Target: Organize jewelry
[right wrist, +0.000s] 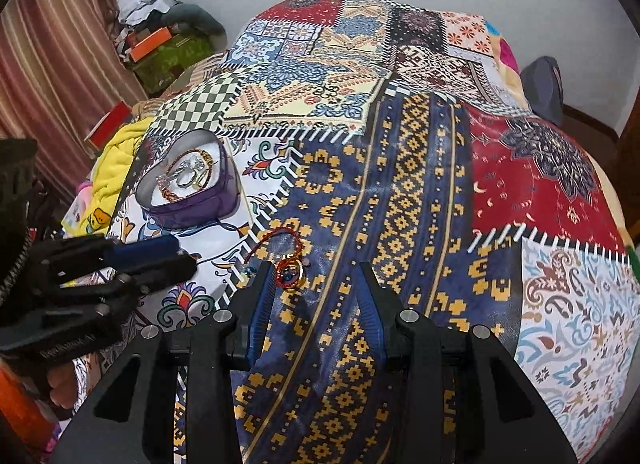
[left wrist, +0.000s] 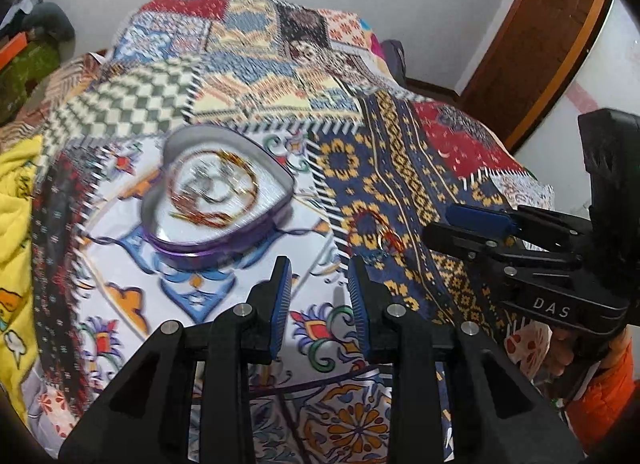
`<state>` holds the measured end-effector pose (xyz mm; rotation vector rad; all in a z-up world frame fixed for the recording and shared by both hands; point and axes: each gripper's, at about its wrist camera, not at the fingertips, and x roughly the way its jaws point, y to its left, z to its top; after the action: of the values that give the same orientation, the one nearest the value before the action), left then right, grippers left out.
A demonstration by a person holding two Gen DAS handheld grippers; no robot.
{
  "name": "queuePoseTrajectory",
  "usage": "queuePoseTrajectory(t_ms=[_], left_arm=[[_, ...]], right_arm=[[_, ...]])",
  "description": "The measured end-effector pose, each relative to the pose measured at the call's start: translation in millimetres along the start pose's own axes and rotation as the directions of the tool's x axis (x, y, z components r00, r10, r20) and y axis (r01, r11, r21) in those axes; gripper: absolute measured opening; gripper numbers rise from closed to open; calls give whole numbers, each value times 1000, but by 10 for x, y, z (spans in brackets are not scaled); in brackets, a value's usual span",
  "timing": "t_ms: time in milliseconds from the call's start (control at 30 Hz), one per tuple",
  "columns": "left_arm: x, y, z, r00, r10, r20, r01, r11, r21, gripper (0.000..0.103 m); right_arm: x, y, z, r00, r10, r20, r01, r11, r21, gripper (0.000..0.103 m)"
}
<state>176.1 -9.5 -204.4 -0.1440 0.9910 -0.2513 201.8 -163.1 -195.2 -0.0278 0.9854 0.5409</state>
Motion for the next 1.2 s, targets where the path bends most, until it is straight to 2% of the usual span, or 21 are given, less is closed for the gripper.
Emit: queuePoseTrajectory(t_ms=[400, 667, 733, 767, 800, 1000, 1200], left_arm=[[458, -242, 92, 995, -30, -92, 36, 997, 65, 28], [568, -328, 102, 998, 7, -67, 1, 993, 115, 27], [574, -333, 103, 998, 21, -59, -14, 993, 119, 18], [582, -341, 107, 998, 26, -59, -19, 992, 121, 8], [579, -327, 109, 998, 19, -61, -12, 993, 114, 5], [451, -238, 85, 999, -16, -43, 18, 998, 63, 5], [84, -172, 137, 999, -19, 45, 17, 999, 43, 5]], right_arm=[[-139, -254, -70, 1000, -16, 11, 16, 998, 60, 37], [-138, -273, -112, 1000, -11, 11, 10, 998, 67, 37], [-130, -268, -109, 1000, -6, 10, 6, 998, 69, 37], [-130, -262, -112, 1000, -4, 9, 3, 998, 69, 37], [-131, -252, -114, 1000, -3, 9, 3, 998, 66, 37], [-124, -189, -114, 1000, -1, 2, 1, 999, 44, 37], [-25, -76, -80, 1000, 18, -19, -18, 1000, 17, 37]])
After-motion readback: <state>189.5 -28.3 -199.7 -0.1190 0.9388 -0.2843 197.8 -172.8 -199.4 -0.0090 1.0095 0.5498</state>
